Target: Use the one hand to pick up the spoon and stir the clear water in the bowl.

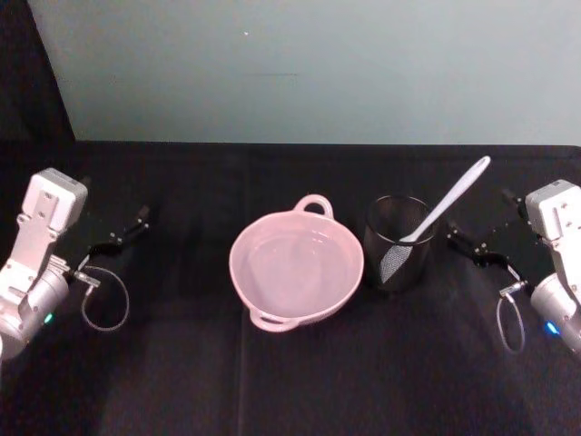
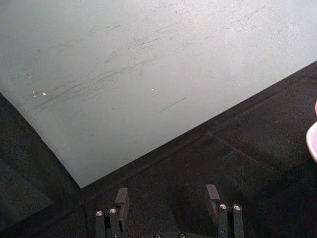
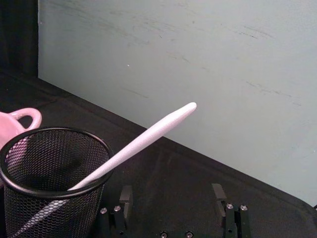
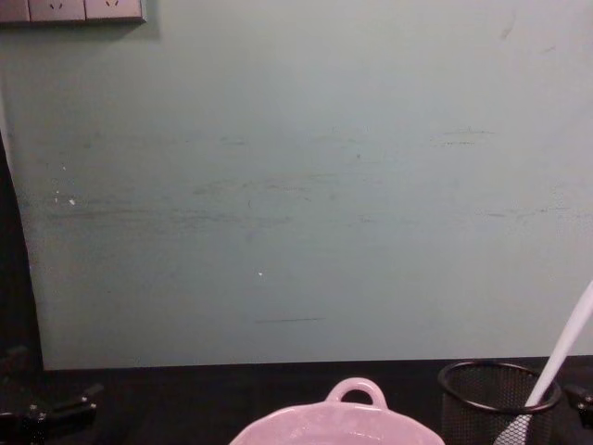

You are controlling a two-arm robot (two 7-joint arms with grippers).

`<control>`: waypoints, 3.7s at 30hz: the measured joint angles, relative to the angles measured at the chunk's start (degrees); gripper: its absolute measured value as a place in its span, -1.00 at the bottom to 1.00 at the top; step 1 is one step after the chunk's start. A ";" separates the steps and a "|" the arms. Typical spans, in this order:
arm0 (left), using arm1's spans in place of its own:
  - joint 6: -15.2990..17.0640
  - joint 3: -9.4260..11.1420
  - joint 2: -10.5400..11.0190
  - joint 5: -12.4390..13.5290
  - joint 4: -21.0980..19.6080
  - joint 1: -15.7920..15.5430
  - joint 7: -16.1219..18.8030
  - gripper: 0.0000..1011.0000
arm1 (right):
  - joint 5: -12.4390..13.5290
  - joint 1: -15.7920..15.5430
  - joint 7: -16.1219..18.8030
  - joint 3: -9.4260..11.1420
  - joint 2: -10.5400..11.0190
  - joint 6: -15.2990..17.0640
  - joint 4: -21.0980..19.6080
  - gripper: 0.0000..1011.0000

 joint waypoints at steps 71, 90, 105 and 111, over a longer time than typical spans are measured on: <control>0.00 0.00 0.00 0.00 0.00 0.00 0.00 1.00 | 17.82 -14.36 9.40 11.52 2.37 1.91 -14.31 0.99; 0.00 0.00 0.00 0.00 0.00 0.00 0.00 1.00 | 27.95 -9.19 7.50 14.63 -6.85 15.73 -14.70 0.99; 0.00 0.00 0.00 0.00 0.00 0.00 0.00 1.00 | 28.92 -6.80 2.76 16.22 -13.28 18.52 -14.38 0.99; 0.00 0.00 0.00 0.00 0.00 0.00 0.00 1.00 | 27.45 -5.69 1.90 15.80 -14.32 19.12 -13.41 0.99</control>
